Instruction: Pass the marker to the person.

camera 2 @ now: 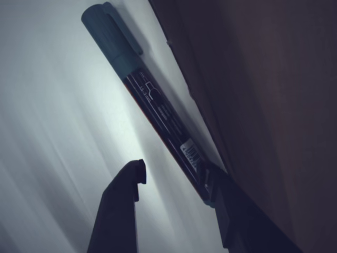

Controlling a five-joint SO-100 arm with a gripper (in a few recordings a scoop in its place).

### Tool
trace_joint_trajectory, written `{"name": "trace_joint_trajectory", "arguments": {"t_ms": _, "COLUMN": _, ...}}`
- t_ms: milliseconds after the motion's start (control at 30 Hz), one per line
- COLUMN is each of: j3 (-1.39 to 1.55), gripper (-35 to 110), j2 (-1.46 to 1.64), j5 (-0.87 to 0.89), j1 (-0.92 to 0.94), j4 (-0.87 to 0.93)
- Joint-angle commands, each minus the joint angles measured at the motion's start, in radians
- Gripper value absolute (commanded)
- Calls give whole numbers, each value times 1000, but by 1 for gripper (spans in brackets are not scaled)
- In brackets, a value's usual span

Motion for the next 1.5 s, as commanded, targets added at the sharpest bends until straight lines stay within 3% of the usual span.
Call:
{"name": "trace_joint_trajectory", "arguments": {"t_ms": 0, "j3": -11, "gripper": 22, "j2": -48, "j5": 25, "j1": 29, "j4": 2}}
{"name": "trace_joint_trajectory", "arguments": {"t_ms": 400, "j3": -204, "gripper": 15, "j2": -195, "j5": -25, "j1": 74, "j4": 195}}
{"name": "trace_joint_trajectory", "arguments": {"t_ms": 567, "j3": -227, "gripper": 14, "j2": -198, "j5": -215, "j1": 67, "j4": 153}}
{"name": "trace_joint_trajectory", "arguments": {"t_ms": 767, "j3": -247, "gripper": 16, "j2": -236, "j5": -288, "j1": 80, "j4": 132}}
{"name": "trace_joint_trajectory", "arguments": {"t_ms": 1100, "j3": -313, "gripper": 14, "j2": -324, "j5": -314, "j1": 103, "j4": 233}}
{"name": "trace_joint_trajectory", "arguments": {"t_ms": 1467, "j3": -572, "gripper": 14, "j2": -466, "j5": -339, "j1": 129, "j4": 364}}
